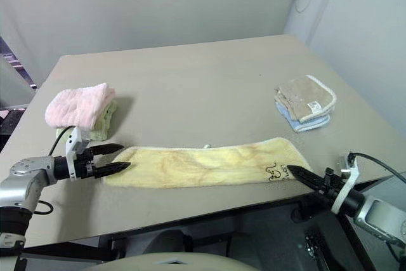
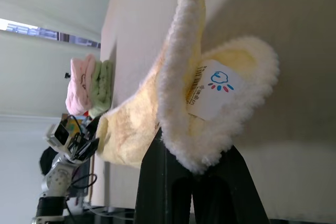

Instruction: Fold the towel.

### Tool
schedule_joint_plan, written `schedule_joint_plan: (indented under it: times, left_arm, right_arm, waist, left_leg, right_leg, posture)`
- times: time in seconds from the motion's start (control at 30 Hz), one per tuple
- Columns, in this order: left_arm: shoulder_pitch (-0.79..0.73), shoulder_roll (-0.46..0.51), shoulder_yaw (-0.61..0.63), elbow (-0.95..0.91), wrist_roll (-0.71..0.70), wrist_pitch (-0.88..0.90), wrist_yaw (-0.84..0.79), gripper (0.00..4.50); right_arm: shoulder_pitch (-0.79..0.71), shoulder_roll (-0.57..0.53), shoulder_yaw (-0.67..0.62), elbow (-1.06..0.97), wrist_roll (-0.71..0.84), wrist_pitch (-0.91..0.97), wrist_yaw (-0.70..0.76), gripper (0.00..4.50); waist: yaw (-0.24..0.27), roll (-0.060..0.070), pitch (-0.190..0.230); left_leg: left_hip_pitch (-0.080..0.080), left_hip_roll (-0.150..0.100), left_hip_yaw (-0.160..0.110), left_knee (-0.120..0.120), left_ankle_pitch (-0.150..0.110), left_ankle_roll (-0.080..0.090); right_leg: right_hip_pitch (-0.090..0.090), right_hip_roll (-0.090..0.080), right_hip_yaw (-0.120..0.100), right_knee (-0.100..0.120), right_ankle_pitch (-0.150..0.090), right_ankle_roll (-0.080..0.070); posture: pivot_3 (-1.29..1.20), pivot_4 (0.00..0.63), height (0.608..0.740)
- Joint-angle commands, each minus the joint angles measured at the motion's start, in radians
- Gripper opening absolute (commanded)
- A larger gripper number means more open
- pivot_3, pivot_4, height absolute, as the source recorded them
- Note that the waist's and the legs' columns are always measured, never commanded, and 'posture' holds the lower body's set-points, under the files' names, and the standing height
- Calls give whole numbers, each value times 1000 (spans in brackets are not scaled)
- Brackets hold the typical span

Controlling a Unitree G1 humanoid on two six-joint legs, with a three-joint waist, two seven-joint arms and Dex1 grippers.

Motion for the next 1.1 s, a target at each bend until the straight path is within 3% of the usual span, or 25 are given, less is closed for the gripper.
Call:
schedule_joint_plan:
  times: [0.03,0.23,0.43,0.63,0.83,1.1]
  left_arm:
    - [-29,1,45,-7,-32,18,14,4500]
    - [-46,20,91,-15,-66,54,20,4500]
    - [-76,12,84,-21,-59,52,23,4500]
    - [-71,-1,73,-58,-59,63,30,4500]
    - [-57,-17,65,-86,-57,70,44,4500]
    - [-36,-25,59,-143,-62,95,68,4500]
  right_arm:
    - [-6,-35,-43,-36,-1,-11,28,30]
    - [-50,-108,-23,-204,98,12,33,30]
    - [-173,-114,144,-369,117,-14,-9,30]
    - [-282,-23,372,-442,21,-49,-55,30]
    - [-364,82,517,-446,-67,-84,-49,30]
    - [-437,171,689,-400,-300,-137,57,30]
  waist:
    - [1,0,0]
    - [-2,1,0]
    - [0,0,0]
    - [0,-1,0]
    - [0,-1,0]
    - [-1,-2,0]
  left_leg:
    - [0,0,0,0,0,0]
    - [0,0,0,0,0,0]
    - [0,0,0,0,0,0]
    - [-2,0,0,0,0,0]
    - [-2,0,0,-1,0,0]
    - [-2,0,0,-1,0,0]
  right_leg:
    - [0,0,0,0,0,0]
    - [1,0,0,0,0,0]
    - [1,1,-1,0,0,0]
    - [-1,-1,-1,-3,0,0]
    - [-2,-1,-1,-3,0,0]
    - [-3,-1,-1,-3,0,0]
  posture:
    - [0,0,740]
    - [0,0,740]
    - [0,0,740]
    - [0,0,740]
    - [0,0,740]
    - [0,0,740]
